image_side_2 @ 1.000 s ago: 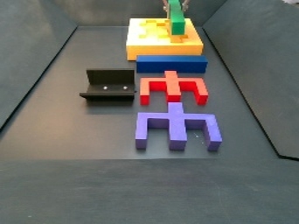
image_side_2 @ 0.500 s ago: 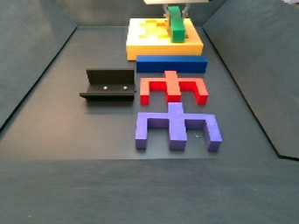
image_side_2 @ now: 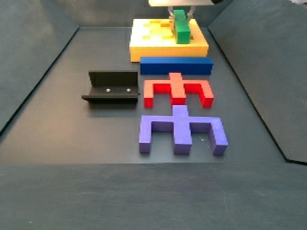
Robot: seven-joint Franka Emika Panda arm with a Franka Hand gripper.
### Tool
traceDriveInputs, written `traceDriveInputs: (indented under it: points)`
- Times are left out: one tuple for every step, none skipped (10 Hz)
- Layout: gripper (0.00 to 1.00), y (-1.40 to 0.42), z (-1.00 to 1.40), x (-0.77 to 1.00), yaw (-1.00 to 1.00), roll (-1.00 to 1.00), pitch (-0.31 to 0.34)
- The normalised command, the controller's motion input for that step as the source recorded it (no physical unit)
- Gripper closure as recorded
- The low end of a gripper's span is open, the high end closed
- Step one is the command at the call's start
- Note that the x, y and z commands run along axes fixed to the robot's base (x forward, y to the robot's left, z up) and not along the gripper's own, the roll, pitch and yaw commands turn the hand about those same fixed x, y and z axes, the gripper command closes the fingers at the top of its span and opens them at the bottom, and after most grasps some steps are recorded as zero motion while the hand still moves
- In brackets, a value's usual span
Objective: Pick up the green object. Move up. Move to above the board. Insert the green object.
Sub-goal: Insert the green object.
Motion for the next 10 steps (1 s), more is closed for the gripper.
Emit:
traceDriveInputs:
  points:
    - [1.00,-0.04,-0.31,0.10,0.22,0.05,-0.017]
    - [1.00,0.00,-0.34,0.04,0.25,0.07,-0.017]
    - [1.00,0.00,-0.34,0.10,0.21,0.07,0.000]
    - [1.00,0.05,-0.35,0.09,0.08,0.07,0.000]
    - [1.00,0.00,-0.31,0.00,0.00,0.02,-0.006]
    - [1.00,0.00,-0.31,0.00,0.00,0.00,-0.053]
    - [1.00,-0.05,-0.36,0.07,0.00,0.00,-0.124]
    - [1.00,-0.01,-0.34,0.11,-0.02,0.00,-0.094]
    - [1.00,0.00,-0.33,0.11,0.00,0.00,-0.119]
    - [1.00,-0.02,-0.35,0.11,-0.01,0.00,-0.134]
